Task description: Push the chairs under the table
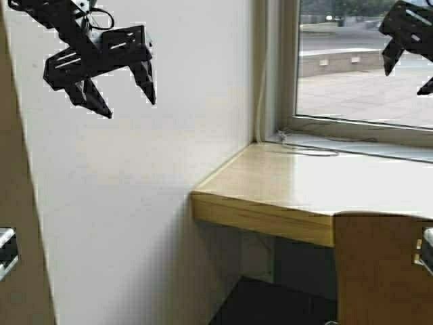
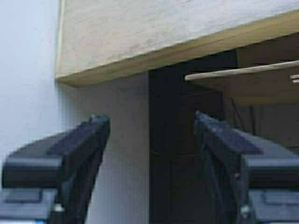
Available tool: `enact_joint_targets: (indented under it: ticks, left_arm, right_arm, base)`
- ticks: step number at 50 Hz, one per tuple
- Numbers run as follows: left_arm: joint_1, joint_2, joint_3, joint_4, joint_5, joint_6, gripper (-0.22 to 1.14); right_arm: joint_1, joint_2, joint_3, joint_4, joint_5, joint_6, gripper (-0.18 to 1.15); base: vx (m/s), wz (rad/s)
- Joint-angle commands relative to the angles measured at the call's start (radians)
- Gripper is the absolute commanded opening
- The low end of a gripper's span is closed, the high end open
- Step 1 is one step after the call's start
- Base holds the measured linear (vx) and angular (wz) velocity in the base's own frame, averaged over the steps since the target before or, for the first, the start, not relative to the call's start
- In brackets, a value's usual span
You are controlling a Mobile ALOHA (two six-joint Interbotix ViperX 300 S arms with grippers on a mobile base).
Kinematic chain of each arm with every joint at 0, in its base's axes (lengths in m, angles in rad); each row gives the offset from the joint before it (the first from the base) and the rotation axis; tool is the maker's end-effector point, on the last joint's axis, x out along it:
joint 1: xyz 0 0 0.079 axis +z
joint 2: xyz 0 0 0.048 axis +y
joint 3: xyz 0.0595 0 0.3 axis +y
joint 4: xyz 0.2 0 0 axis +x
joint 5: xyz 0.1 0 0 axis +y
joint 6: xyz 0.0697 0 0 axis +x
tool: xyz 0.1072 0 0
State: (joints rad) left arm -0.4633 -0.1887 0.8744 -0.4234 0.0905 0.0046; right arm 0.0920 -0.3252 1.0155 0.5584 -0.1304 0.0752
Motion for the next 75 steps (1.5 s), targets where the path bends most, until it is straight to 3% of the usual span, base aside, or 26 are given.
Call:
enact_joint_targets:
  ticks: [1, 20, 36, 75]
  left_arm:
    - [-0.015, -0.023, -0.055, 0.006, 0.031, 0.015, 1.02]
    - [-0.017, -0.043, -0.069, 0.008, 0.074, 0.058, 1.02]
    - [0.041, -0.017, -0.107, 0.014, 0.066, 0.086, 1.02]
    - [0.044, 0.020, -0.137, 0.014, 0.052, 0.084, 1.02]
  right_arm:
    - [-0.012, -0.014, -0.034, -0.008, 0.015, -0.003, 0.91]
    - [-0.029, 0.006, -0.043, -0.031, 0.060, -0.003, 0.91]
    - [-0.035, 0.044, -0.089, -0.066, 0.064, 0.000, 0.91]
    - [-0.083, 0.040, -0.130, -0.063, 0.091, 0.008, 0.91]
  base:
    - [-0.21, 0.51]
    - [-0.26, 0.32]
    - [-0.34, 0.01]
    - [-0.38, 0.00]
